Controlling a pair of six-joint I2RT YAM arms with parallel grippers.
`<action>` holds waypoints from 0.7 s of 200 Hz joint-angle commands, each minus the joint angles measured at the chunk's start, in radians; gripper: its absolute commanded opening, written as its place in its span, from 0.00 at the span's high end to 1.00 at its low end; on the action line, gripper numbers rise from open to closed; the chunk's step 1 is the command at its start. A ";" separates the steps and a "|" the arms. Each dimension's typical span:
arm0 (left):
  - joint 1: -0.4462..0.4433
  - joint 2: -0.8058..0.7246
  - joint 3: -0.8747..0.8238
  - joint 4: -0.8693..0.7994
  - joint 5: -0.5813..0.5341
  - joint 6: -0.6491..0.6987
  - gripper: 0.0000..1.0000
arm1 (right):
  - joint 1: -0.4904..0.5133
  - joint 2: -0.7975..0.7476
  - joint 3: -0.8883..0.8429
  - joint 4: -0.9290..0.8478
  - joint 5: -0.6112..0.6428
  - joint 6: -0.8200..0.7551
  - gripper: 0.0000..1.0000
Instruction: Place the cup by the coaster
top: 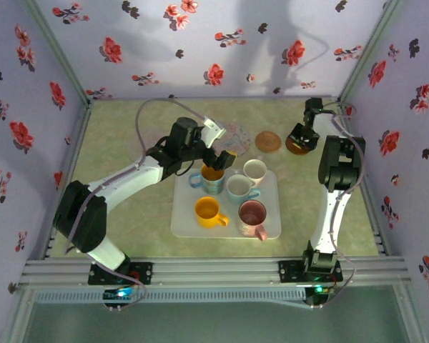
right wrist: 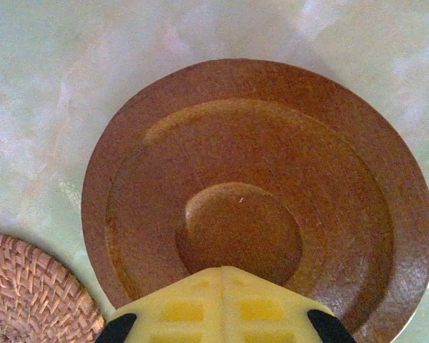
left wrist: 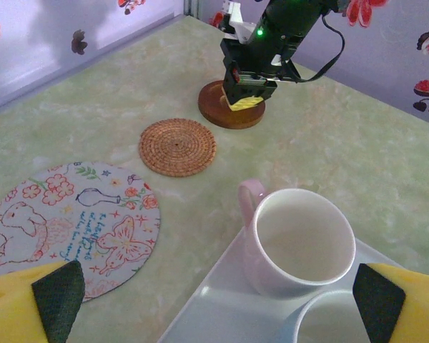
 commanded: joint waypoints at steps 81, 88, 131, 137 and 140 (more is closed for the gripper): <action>-0.007 -0.006 0.022 0.013 -0.002 0.020 0.01 | 0.016 0.007 0.054 -0.107 -0.004 -0.020 1.00; -0.007 -0.004 0.023 0.017 -0.002 0.019 0.00 | 0.016 -0.003 0.052 -0.107 -0.003 -0.021 1.00; -0.007 0.011 0.050 0.035 0.002 0.007 0.01 | 0.017 -0.086 0.029 -0.100 0.015 -0.039 0.97; -0.008 0.009 0.053 0.033 0.002 0.008 0.01 | 0.017 -0.107 0.020 -0.095 0.021 -0.039 0.96; -0.007 0.008 0.056 0.032 0.002 0.010 0.01 | 0.018 -0.115 0.014 -0.093 0.024 -0.039 0.96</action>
